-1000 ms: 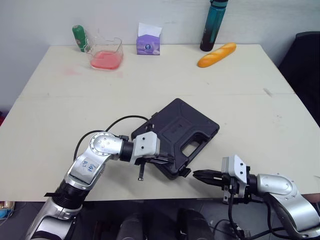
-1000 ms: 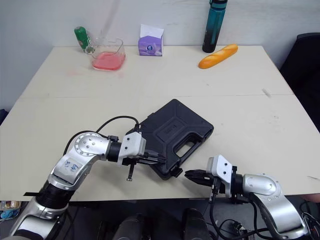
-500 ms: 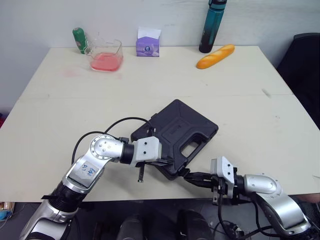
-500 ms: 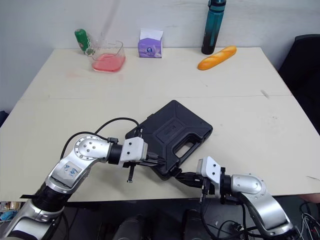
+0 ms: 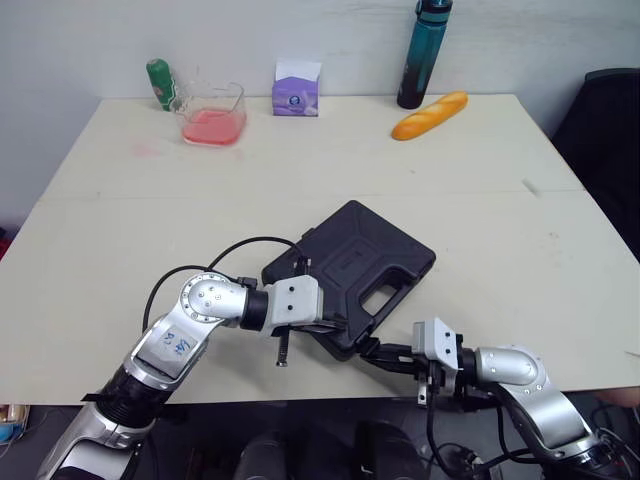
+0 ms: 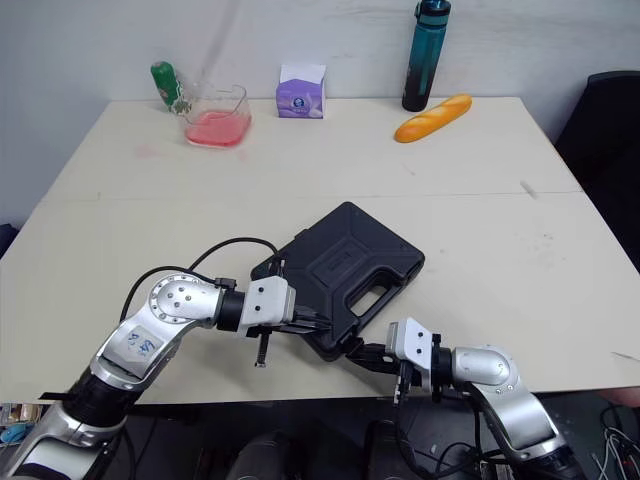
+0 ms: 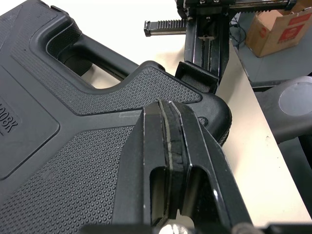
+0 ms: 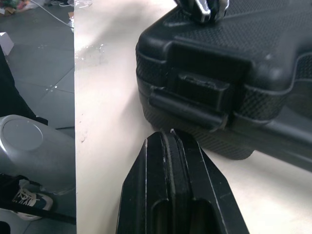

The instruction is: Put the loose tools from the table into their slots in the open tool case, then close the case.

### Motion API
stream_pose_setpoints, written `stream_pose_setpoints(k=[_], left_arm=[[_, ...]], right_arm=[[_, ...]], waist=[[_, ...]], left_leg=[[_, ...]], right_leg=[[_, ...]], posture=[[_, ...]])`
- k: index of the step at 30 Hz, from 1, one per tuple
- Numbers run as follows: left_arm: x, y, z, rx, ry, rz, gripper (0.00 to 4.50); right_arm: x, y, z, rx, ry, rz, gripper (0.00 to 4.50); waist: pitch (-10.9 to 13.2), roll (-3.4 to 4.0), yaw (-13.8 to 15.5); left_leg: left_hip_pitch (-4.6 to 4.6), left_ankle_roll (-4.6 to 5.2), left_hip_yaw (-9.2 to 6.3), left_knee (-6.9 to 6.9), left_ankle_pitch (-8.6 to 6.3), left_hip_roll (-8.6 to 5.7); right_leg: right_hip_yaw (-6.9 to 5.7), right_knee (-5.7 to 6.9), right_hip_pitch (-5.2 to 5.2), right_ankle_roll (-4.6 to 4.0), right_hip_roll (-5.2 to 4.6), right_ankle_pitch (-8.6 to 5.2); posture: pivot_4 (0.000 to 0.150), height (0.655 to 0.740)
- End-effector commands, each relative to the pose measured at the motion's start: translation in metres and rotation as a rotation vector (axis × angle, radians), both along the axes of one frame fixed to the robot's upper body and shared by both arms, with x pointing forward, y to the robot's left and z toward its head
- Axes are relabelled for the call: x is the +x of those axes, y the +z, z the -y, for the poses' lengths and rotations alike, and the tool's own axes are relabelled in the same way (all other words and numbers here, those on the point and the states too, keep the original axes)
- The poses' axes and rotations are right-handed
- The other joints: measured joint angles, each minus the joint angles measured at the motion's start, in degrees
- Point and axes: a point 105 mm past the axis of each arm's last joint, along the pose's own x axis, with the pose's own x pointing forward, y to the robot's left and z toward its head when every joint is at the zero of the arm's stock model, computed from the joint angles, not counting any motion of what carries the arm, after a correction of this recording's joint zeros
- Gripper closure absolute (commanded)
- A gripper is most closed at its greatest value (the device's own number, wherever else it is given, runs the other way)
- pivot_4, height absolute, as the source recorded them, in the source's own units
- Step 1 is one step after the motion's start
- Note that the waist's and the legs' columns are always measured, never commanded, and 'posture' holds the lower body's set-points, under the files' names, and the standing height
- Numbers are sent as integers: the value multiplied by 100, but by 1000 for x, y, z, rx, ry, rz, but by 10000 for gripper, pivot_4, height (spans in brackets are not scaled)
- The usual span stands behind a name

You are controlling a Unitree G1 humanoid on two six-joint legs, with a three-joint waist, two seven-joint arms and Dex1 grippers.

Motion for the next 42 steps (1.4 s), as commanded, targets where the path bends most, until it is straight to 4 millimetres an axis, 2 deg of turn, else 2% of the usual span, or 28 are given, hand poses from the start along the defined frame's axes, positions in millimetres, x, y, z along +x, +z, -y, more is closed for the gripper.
stream_pose_setpoints(k=[1,8,12,26,29,35,37,39,41,42], left_arm=[[-5,-60,-27,185,125,-211,45000],[-5,-62,-28,187,130,-216,45000],[-5,-66,-26,192,135,-224,45000],[-5,-69,-27,188,157,-239,45000],[-4,-69,-30,188,162,-237,45000],[-1,-64,-38,159,163,-216,45000],[2,-55,-38,114,154,-179,45000],[4,-31,-30,-27,110,-107,45000],[5,5,-25,-193,55,17,45000],[4,15,-25,-232,36,60,45000]], right_arm=[[1,21,-14,47,65,45,43973],[5,34,-19,41,88,76,43973],[11,53,-21,74,89,86,43973],[7,70,-30,49,126,54,43973],[7,67,-28,19,118,44,43973],[7,74,-16,1,91,24,43973],[3,77,-6,-11,85,17,43973],[-2,81,5,-28,82,19,43973],[1,89,21,-44,36,62,43973],[2,91,25,-50,17,78,43973]], waist=[[-5,-1,-9],[-29,10,-19],[-29,11,-26],[-47,23,-46],[-72,27,-19],[-84,9,-9],[-84,9,-10],[-79,14,-12],[-68,12,-16],[-49,9,-15]], left_leg=[[1,0,0,0,-1,1],[5,-6,1,0,-8,29],[6,-8,2,0,-10,34],[11,-23,3,-2,-14,65],[15,-28,1,-16,-15,66],[14,-24,3,-23,-15,58],[14,-25,1,-26,-16,62],[12,-25,0,-31,-15,63],[8,-25,1,-33,-15,65],[4,-26,1,-33,-14,65]], right_leg=[[4,0,1,-1,-1,0],[16,4,-1,-14,2,-6],[15,20,-8,-25,7,-11],[10,32,-16,-51,27,-20],[9,29,-16,-61,29,-25],[-9,21,-15,-62,22,-25],[-5,20,-17,-64,22,-26],[-1,17,-19,-66,22,-27],[2,17,-25,-67,23,-28],[1,18,-28,-67,23,-28]], posture=[[1500,7400],[1500,7400],[1500,7400],[1500,7400],[1500,7400],[1500,7400],[1500,7400],[1500,7400],[1500,7400],[1500,7400]])
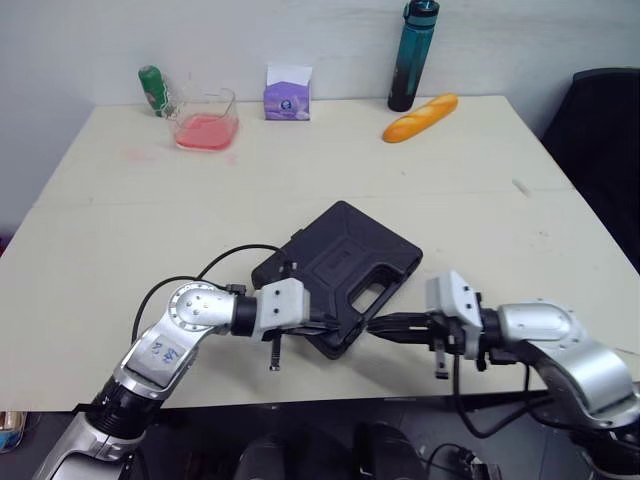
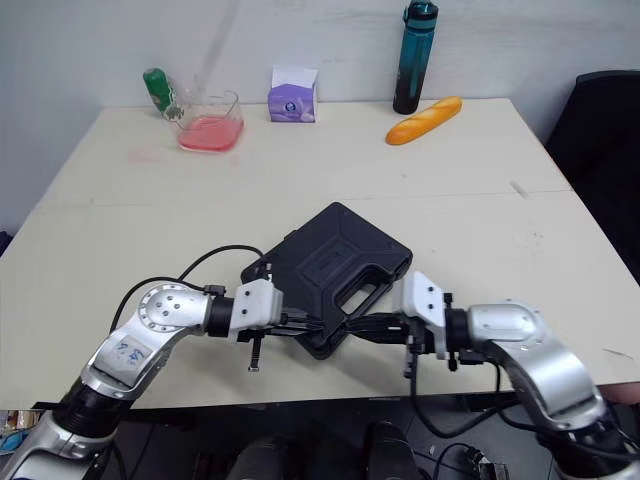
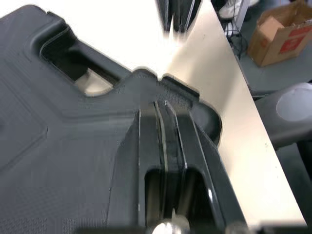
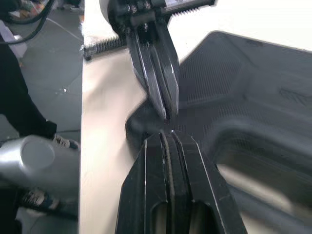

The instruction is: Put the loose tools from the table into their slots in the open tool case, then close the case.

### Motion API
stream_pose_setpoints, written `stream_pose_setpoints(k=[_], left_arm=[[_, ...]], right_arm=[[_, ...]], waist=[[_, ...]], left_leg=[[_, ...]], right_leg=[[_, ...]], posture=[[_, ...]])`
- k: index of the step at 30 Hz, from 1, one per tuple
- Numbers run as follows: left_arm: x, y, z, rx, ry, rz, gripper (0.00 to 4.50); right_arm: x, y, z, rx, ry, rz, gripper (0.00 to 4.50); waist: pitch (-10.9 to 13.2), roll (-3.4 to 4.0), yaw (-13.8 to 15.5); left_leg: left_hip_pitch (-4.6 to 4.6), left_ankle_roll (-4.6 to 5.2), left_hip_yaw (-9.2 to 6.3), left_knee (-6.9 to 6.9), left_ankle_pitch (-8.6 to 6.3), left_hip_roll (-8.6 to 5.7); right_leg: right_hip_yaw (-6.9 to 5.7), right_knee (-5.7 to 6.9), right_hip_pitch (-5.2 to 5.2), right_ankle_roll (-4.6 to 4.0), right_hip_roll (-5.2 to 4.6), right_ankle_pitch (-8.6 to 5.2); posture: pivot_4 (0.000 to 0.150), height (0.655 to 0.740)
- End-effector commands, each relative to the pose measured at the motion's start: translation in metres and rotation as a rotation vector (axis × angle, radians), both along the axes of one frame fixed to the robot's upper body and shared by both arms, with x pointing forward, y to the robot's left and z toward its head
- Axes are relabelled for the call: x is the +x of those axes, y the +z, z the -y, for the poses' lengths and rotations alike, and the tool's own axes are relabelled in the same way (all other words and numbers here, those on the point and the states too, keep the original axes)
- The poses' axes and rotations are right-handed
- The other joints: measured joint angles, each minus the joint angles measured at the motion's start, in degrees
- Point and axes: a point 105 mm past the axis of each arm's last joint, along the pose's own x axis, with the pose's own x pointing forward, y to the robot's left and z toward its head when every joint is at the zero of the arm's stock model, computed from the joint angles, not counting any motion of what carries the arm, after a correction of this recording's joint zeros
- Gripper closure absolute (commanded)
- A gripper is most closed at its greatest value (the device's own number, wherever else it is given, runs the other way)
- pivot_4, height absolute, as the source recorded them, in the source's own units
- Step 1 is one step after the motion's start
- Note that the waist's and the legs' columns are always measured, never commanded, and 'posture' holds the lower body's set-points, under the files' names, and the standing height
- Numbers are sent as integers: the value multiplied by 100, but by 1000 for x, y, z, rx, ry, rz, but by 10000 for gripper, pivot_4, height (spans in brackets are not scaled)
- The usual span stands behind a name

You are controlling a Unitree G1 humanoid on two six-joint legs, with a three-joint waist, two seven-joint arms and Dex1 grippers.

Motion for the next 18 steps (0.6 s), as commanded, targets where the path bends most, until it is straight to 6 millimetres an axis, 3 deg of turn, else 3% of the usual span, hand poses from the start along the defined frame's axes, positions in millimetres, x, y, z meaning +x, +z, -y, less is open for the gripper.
stream_pose_setpoints(k=[1,2,5,7,12,14,18], left_arm=[[1,20,-8,-110,-15,96,45000],[2,25,-12,-118,-5,105,45000],[8,49,-41,-92,109,189,35674],[15,68,-62,-97,214,271,27027],[25,52,-151,33,601,132,3975],[23,47,-183,81,743,131,89],[6,47,-236,75,916,110,89]], right_arm=[[-1,21,12,3,-18,107,43973],[0,23,19,-4,-38,99,43973],[11,36,56,-56,-144,158,35190],[19,44,80,-124,-203,212,26185],[44,71,141,-271,-375,350,560],[51,83,157,-298,-415,397,0],[66,108,176,-364,-454,488,0]], waist=[[65,-16,6],[85,-22,8],[131,-22,8],[141,-23,0],[145,-19,-30],[158,-14,-33],[175,-20,-44]], left_leg=[[-3,1,0,0,1,-1],[-8,-1,0,1,6,-2],[-20,-10,-1,0,11,-4],[-37,-34,7,0,25,-9],[-39,-24,36,-19,21,-9],[-38,-24,44,-25,21,-6],[-49,-30,74,-31,18,6]], right_leg=[[-1,2,-3,0,0,0],[-3,4,-8,1,-1,1],[-13,1,-17,1,4,3],[-27,-5,-34,7,7,6],[-31,-37,-33,23,45,13],[-29,-48,-35,26,54,14],[-5,-60,-68,30,68,17]], posture=[[1500,7400],[1500,7400],[1500,7400],[1500,7400],[1500,7400],[1500,7400],[1500,7400]])
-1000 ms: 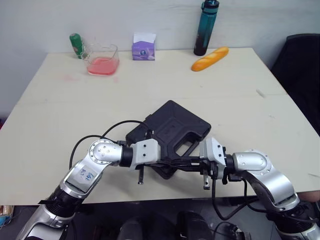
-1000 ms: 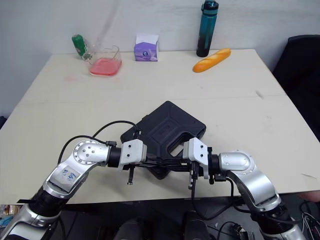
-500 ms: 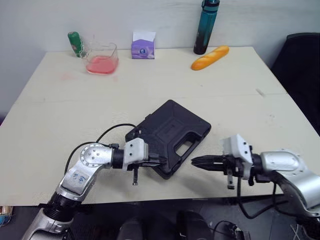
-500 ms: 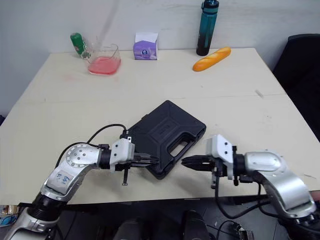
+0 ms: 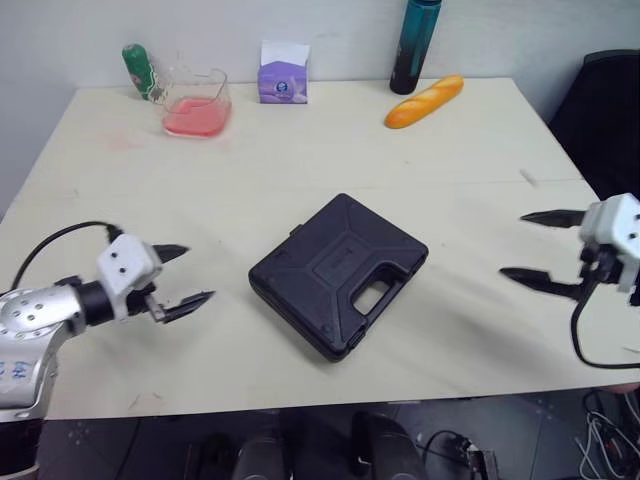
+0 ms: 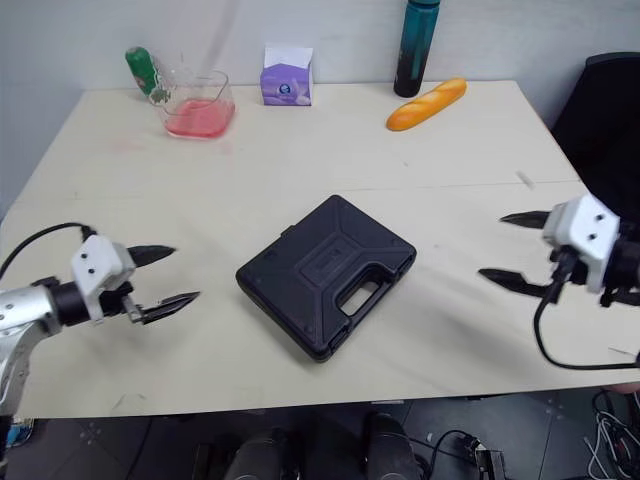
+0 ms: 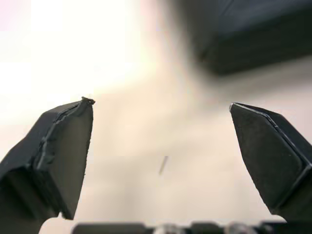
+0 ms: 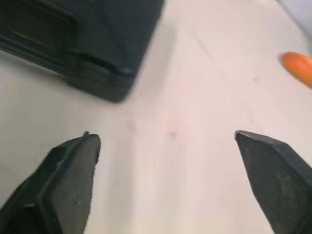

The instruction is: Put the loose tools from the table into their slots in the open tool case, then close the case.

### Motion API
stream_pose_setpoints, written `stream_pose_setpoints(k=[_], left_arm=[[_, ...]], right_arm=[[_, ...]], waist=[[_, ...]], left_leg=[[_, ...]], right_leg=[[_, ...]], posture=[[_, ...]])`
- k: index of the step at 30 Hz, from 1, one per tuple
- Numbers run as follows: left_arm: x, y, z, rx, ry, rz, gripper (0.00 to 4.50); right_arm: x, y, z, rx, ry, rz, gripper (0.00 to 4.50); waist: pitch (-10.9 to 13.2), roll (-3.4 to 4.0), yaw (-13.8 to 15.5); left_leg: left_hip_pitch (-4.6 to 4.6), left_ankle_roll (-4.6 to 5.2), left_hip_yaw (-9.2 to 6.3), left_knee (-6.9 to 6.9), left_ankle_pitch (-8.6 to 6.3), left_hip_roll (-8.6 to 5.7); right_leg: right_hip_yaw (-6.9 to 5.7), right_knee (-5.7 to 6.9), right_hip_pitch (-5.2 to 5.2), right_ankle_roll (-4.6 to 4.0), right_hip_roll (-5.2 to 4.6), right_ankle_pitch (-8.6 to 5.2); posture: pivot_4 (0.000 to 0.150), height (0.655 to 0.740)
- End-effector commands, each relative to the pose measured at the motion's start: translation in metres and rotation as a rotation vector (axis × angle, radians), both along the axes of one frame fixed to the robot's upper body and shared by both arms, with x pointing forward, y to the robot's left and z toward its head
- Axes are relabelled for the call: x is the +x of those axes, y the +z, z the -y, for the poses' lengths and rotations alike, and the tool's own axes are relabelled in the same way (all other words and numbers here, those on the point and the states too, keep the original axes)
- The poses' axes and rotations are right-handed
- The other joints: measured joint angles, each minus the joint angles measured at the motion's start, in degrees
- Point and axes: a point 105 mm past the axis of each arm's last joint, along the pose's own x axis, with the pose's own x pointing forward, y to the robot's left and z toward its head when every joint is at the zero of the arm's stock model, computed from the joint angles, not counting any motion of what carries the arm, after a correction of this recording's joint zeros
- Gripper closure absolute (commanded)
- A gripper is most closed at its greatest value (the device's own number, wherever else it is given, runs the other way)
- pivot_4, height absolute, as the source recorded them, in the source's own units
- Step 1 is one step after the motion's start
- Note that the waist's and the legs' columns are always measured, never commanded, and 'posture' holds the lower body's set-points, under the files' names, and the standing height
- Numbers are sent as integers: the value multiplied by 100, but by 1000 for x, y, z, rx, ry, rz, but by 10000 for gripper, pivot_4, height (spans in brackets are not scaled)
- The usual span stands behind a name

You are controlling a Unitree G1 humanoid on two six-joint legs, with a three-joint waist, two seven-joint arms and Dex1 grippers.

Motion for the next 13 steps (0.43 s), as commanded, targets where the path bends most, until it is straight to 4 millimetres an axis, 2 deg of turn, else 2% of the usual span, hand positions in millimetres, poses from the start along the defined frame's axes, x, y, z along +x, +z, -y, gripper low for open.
stream_pose_setpoints(k=[1,7,13], left_arm=[[-10,21,-41,-4,149,84,89],[-24,11,-64,-20,227,95,89],[-27,15,-49,-60,198,117,89]], right_arm=[[10,27,15,-81,-30,101,0],[27,34,31,-82,-77,142,0],[35,24,26,-54,-46,142,0]], waist=[[1,1,-12],[4,4,-24],[3,4,-125]], left_leg=[[-12,-3,9,0,1,1],[-32,-19,71,1,11,9],[-43,-27,91,1,16,10]], right_leg=[[8,8,-19,0,1,0],[18,23,-53,-5,9,-3],[41,69,-88,-5,13,-2]], posture=[[1500,7400],[1500,7400],[1500,7400]])
